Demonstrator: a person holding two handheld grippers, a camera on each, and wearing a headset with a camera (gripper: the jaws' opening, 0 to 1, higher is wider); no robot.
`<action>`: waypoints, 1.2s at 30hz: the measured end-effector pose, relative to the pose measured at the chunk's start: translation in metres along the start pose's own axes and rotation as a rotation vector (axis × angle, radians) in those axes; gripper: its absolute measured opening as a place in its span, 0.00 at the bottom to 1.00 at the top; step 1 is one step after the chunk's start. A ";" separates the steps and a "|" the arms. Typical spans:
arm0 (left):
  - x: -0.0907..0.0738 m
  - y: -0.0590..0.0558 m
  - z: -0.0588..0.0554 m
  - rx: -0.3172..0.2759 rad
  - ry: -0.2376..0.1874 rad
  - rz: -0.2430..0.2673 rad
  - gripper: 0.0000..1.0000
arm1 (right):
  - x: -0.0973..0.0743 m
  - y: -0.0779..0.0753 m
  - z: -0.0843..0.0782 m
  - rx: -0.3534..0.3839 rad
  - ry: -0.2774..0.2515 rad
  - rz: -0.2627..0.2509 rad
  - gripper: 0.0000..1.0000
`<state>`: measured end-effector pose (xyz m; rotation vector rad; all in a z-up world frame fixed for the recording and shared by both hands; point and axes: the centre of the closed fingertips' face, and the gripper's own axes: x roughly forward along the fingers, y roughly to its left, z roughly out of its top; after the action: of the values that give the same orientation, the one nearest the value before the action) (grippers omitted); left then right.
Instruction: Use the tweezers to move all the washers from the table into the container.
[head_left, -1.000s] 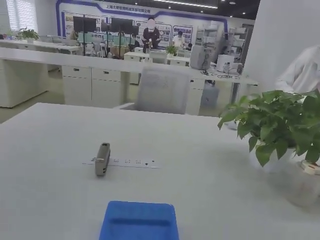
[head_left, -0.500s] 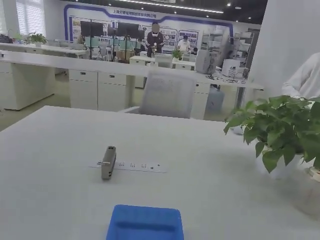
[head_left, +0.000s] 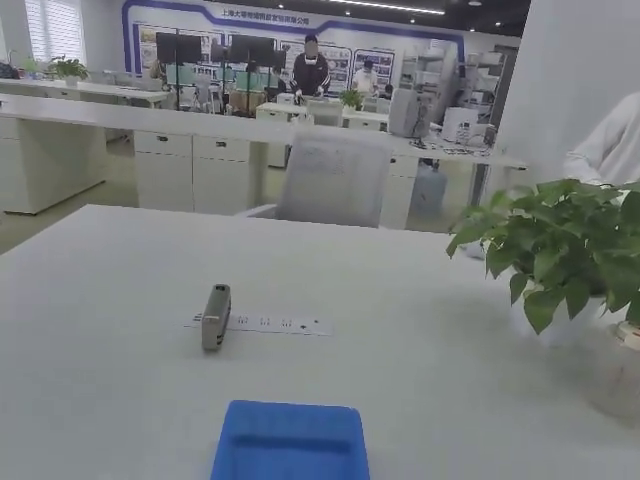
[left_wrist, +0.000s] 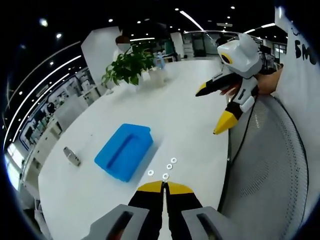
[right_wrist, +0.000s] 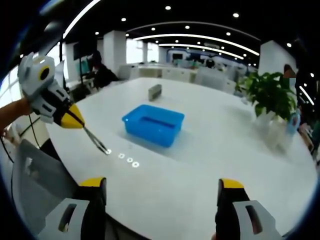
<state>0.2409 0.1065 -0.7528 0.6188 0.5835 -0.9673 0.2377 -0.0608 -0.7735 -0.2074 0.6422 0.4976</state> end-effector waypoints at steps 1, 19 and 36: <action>0.001 0.000 -0.002 0.004 0.006 0.001 0.00 | 0.000 0.000 0.000 0.000 0.000 0.000 0.90; 0.003 0.003 0.000 -0.001 -0.004 -0.015 0.00 | 0.001 0.001 -0.001 -0.003 0.004 0.007 0.89; 0.006 0.002 -0.005 0.015 0.028 -0.078 0.00 | 0.061 0.119 0.034 -0.327 0.099 0.595 0.37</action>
<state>0.2442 0.1072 -0.7595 0.6269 0.6294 -1.0387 0.2380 0.0764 -0.7884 -0.3525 0.7154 1.1743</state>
